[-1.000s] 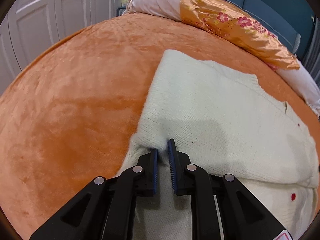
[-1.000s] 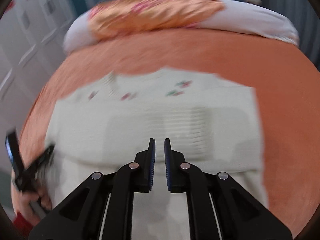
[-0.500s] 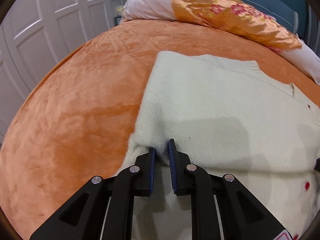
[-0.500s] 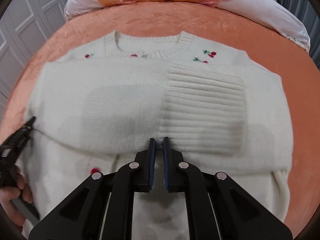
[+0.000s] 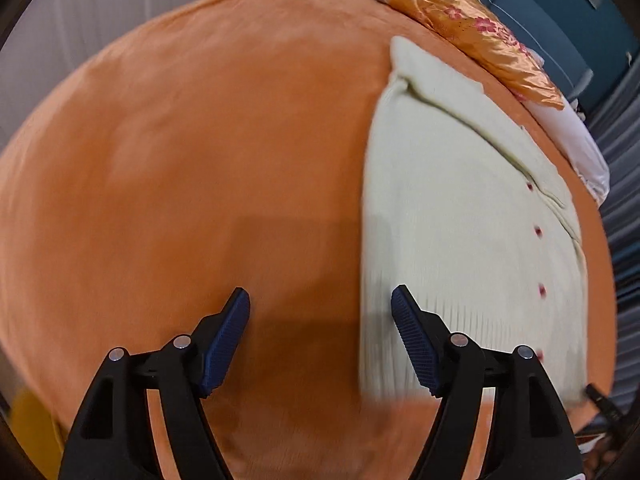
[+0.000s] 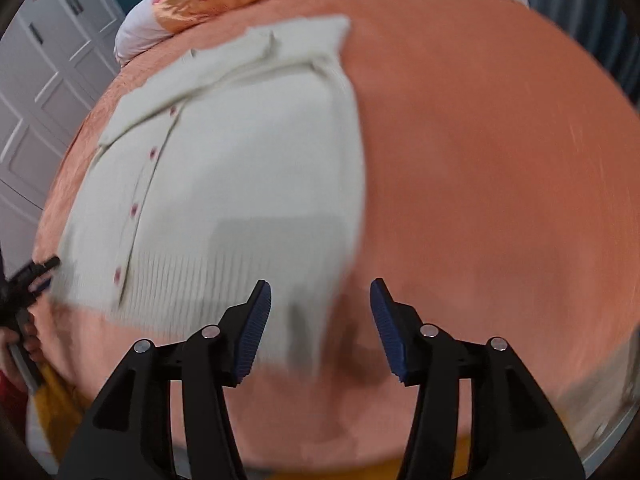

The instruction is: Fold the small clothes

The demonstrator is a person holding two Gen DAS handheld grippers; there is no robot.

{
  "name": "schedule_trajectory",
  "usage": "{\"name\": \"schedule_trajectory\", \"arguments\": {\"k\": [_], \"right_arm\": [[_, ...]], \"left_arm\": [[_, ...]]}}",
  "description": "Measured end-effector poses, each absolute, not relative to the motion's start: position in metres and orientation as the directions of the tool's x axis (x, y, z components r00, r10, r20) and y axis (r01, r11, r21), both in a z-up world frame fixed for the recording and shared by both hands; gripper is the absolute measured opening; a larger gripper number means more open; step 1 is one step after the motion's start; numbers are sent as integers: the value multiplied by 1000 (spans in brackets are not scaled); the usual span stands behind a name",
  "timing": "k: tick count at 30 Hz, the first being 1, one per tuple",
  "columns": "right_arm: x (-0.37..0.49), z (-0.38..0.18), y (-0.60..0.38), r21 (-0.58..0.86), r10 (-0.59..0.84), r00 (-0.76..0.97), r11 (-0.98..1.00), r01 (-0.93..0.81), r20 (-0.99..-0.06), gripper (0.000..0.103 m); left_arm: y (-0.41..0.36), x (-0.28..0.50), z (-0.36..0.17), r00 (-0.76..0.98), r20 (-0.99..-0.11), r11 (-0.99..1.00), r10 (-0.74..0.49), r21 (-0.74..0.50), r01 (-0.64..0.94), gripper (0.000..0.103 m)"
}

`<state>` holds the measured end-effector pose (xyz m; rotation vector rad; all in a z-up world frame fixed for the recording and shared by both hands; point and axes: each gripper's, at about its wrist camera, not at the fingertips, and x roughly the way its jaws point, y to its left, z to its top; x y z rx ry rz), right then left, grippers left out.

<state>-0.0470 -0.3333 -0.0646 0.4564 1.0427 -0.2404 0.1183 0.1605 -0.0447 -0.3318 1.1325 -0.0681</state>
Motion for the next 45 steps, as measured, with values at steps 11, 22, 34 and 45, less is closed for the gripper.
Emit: {"name": "schedule_trajectory", "arguments": {"k": [11,22,34,45], "right_arm": [[-39,-88,-325,517,200,583,730,447,-787,53],[-42,-68,-315,457,111,606,765,454,-788,5],[-135,-50,-289,331,108,494,859,390,-863,5],[-242,-42,-248,293,175,321,882,369,-931,5]], "left_arm": [[127,132,-52,385,-868,912,-314,-388,-129,71],[126,121,-27,375,-856,910,-356,-408,-68,7],[135,6,4,289,-894,937,-342,-349,28,7],[151,-123,9,98,-952,957,-289,-289,22,7]]}}
